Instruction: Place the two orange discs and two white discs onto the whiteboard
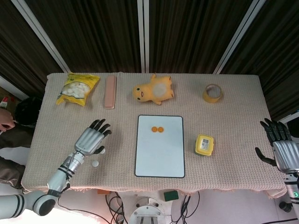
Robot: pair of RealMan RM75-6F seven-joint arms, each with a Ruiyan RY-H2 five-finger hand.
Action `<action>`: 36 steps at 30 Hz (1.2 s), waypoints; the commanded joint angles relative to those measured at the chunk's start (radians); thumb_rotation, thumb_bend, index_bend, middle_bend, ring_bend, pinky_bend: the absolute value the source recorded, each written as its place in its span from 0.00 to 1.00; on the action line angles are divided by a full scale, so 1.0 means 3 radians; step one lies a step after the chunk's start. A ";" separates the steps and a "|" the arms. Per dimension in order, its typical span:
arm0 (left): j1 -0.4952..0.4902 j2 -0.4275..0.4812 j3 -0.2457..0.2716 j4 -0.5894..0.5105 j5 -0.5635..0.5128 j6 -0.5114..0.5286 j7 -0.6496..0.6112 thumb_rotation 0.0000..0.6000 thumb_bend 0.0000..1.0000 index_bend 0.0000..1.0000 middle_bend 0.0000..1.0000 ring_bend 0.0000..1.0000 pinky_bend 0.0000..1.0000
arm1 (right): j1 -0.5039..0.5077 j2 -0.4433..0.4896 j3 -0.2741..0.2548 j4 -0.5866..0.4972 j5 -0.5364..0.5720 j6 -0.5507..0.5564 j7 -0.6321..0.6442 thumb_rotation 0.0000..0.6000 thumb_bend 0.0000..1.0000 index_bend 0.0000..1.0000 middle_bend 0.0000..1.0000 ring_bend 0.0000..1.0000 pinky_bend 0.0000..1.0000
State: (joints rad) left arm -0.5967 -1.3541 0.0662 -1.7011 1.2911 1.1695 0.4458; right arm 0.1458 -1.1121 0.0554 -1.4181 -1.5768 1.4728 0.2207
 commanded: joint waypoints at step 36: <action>0.0493 -0.0639 0.0035 0.1251 0.0761 0.0079 -0.0793 1.00 0.24 0.38 0.17 0.02 0.11 | -0.0016 0.0054 -0.0013 -0.0116 0.0007 0.0013 -0.0116 1.00 0.33 0.00 0.00 0.00 0.00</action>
State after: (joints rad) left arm -0.4498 -1.5451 0.0776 -1.3267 1.5205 1.1939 0.2089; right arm 0.1411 -1.0959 0.0516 -1.4528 -1.5747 1.4769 0.1858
